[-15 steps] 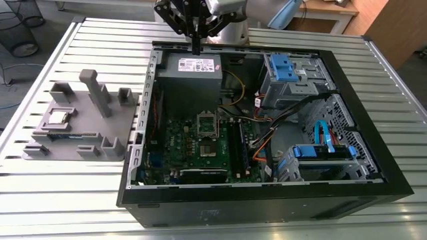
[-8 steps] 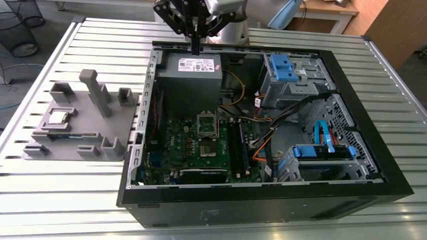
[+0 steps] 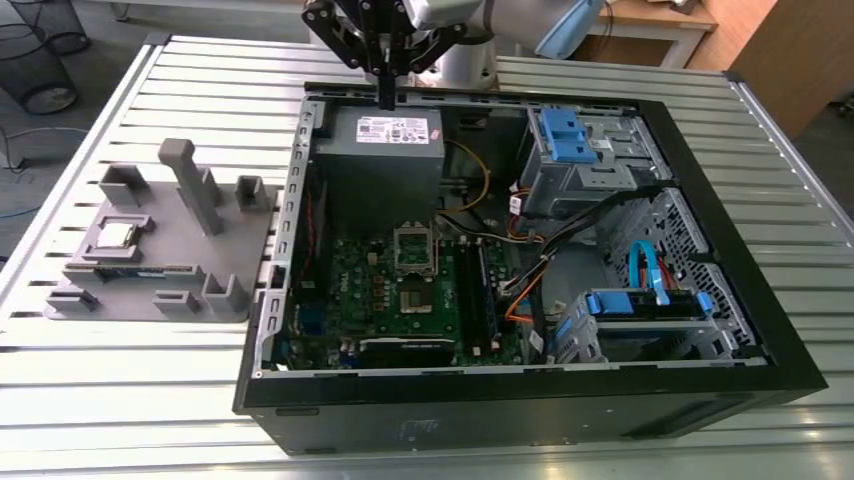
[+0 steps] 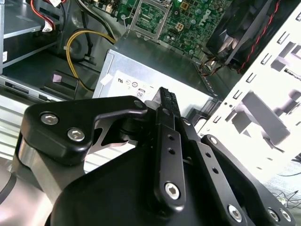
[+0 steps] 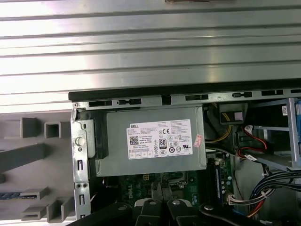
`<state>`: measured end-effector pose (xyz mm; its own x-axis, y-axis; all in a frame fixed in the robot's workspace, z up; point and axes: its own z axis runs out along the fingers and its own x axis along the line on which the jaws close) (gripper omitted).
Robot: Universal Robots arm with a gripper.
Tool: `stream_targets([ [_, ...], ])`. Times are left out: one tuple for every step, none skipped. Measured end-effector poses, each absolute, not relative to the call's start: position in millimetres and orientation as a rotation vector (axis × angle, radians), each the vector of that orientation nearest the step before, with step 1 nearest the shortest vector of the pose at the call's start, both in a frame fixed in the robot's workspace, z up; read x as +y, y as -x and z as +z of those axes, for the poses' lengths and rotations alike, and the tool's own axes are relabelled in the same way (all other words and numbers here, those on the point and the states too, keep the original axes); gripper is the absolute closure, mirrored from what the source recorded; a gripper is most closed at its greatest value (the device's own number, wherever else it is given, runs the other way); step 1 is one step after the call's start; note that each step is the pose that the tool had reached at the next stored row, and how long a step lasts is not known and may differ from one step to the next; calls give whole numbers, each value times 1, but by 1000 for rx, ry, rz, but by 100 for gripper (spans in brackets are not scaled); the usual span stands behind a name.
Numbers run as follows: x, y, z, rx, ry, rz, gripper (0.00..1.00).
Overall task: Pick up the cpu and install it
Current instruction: 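Reach for the cpu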
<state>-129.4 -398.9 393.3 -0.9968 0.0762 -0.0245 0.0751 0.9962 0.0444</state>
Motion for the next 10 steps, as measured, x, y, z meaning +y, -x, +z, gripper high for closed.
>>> stream_targets([
  [-399, 130, 393, 3113, -118, 68, 89],
  [-399, 131, 393, 3112, -118, 68, 89],
  [-399, 132, 393, 3112, -118, 68, 89],
  [-399, 132, 393, 3112, -118, 68, 89],
  [-399, 133, 393, 3113, -118, 68, 89],
  [-399, 133, 393, 3113, -118, 68, 89],
  [-399, 133, 393, 3112, -118, 68, 89],
  [-399, 134, 393, 3112, -118, 68, 89],
  [-399, 134, 393, 3112, -118, 68, 89],
  [-399, 134, 393, 3112, -118, 68, 89],
])
